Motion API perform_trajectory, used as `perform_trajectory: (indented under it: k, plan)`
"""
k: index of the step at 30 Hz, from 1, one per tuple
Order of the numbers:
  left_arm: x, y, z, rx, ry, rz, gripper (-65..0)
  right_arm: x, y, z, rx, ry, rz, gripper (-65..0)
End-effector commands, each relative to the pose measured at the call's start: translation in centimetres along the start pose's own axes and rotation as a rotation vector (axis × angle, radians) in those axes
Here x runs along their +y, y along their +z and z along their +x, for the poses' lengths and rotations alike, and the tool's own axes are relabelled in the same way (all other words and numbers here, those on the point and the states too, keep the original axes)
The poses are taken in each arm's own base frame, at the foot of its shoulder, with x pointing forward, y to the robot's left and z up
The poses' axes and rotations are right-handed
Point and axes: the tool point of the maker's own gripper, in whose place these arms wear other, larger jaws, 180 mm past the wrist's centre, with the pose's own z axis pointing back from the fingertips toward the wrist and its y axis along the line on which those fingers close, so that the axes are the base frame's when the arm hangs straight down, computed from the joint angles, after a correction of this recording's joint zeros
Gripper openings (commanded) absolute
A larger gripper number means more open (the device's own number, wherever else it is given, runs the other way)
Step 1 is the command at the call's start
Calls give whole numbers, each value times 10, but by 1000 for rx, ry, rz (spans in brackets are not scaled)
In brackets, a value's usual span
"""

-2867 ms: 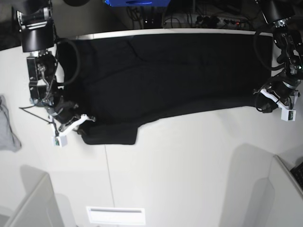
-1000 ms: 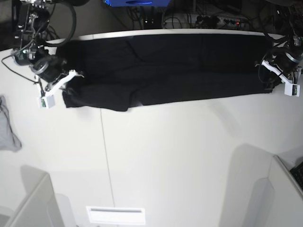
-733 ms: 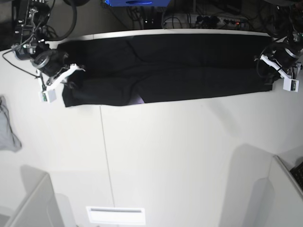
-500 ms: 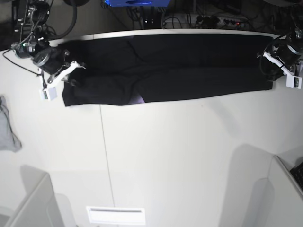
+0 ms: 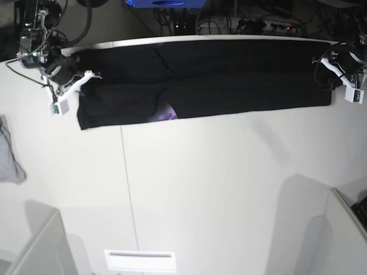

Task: Fold the T-shirt properly
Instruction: 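Lay the hem onto the collar edge and open both grippers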

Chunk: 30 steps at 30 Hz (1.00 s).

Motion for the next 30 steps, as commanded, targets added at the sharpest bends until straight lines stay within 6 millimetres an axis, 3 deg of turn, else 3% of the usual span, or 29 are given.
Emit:
perform_trajectory:
  k: [1, 18, 22, 23, 27, 30]
  plan:
    - [2, 4, 11, -32, -23, 4, -650, 0, 2, 9, -33, 11, 4, -650]
    - [4, 5, 4, -10, -15, 8, -650, -12, -4, -6, 15, -23, -14, -650]
    - [4, 4, 4, -9, -14, 8, -426, -13, -3, -10, 19, -27, -17, -366]
    - [4, 4, 4, -9, -14, 8, -365, -12, -3, -10, 18, -30, -18, -333]
    - [5, 5, 5, -15, -15, 11, -204, -24, 2, -10, 4, -61, -47, -356]
    - [23, 17, 12, -45, -1, 67, -189, -36, 10, -3, -50, -124, -83, -356]
